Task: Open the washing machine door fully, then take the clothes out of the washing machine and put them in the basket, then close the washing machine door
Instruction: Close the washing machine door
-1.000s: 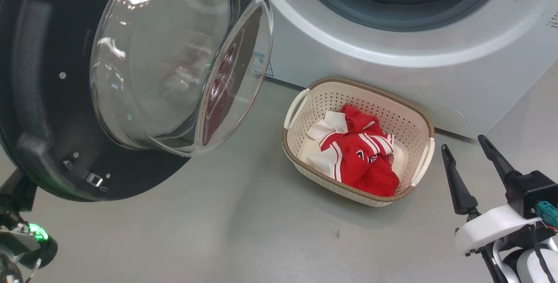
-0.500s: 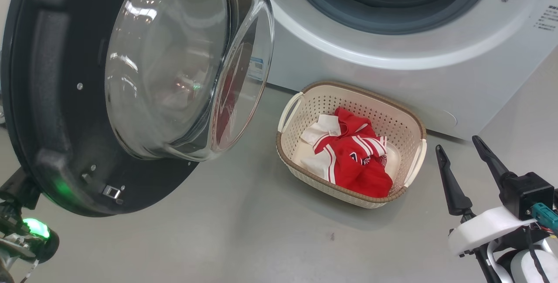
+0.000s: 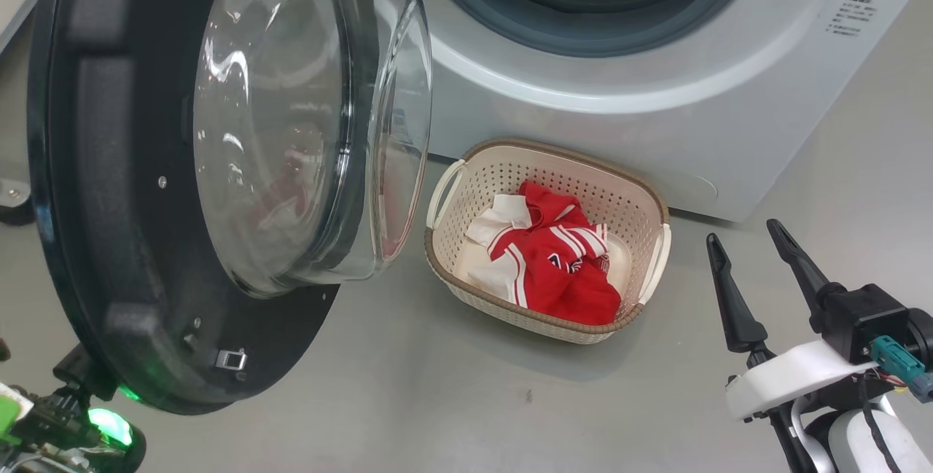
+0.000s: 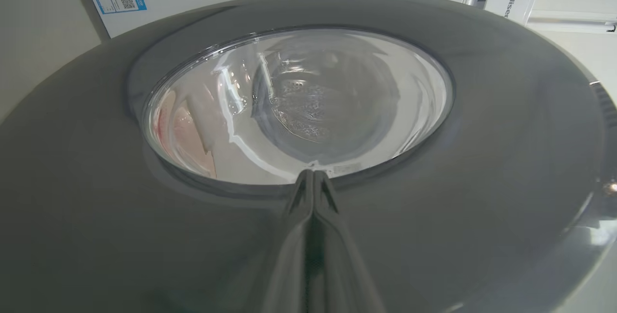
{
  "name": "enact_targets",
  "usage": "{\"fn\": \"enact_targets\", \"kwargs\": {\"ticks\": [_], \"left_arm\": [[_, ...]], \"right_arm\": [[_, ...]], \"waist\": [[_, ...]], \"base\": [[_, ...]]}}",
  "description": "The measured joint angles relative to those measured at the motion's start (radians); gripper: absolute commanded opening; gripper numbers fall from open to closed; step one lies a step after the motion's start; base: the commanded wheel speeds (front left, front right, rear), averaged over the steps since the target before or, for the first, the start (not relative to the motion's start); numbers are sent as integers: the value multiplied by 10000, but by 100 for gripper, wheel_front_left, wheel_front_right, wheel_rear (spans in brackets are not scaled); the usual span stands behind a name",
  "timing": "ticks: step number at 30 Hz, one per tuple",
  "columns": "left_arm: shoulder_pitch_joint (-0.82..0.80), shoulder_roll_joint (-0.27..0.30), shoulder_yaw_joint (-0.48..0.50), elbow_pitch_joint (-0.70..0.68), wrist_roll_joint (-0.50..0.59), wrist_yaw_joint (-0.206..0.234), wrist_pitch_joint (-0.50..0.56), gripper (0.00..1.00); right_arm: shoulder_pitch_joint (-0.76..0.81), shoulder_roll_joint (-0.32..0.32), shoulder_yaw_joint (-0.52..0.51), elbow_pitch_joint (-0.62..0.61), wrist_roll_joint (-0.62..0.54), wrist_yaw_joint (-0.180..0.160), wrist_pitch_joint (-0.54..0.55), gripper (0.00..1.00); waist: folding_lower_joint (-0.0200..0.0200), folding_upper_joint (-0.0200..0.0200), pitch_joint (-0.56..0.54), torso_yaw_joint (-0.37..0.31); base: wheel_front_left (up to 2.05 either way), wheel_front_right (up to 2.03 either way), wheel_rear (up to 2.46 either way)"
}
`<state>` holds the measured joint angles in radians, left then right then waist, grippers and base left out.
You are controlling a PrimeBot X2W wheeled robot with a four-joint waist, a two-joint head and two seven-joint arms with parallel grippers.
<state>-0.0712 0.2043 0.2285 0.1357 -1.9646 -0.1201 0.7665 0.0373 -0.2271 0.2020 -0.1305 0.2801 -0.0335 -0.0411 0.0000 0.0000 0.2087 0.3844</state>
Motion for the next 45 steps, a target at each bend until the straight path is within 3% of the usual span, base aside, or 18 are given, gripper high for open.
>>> {"fn": "enact_targets", "kwargs": {"ticks": [15,45], "left_arm": [[808,-894,-69,-1530,244,-2,556,0],[1355,-1358,-366,-2410,1453,-2,593,0]], "right_arm": [[-424,378,201,447,46,15,-487,100],[-768,1106,510,1547,357,136,-1400,100]], "waist": [[0,0,26,-1054],[0,0,61,-4280]], "base": [[0,0,0],[0,0,0]]}}
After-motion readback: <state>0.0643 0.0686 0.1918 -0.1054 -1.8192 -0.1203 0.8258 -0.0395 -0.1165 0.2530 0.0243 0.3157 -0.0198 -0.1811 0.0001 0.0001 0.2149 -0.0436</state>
